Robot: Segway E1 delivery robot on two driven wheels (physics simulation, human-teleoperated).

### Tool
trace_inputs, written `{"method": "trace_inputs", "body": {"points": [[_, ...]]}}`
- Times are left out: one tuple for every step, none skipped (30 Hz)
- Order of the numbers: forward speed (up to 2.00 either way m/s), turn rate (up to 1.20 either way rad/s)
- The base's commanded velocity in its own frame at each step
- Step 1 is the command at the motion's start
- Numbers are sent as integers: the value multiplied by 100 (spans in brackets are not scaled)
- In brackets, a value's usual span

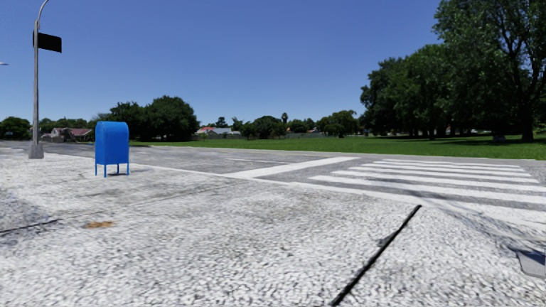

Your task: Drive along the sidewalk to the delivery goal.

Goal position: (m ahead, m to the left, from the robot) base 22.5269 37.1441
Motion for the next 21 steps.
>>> {"method": "trace_inputs", "body": {"points": [[120,95],[120,95],[120,88],[120,81],[120,73],[120,73],[120,70],[120,68],[120,67],[120,65],[120,58],[120,54],[120,53],[120,52],[120,51],[120,51],[120,51],[120,51],[120,51],[120,51],[120,51]]}}
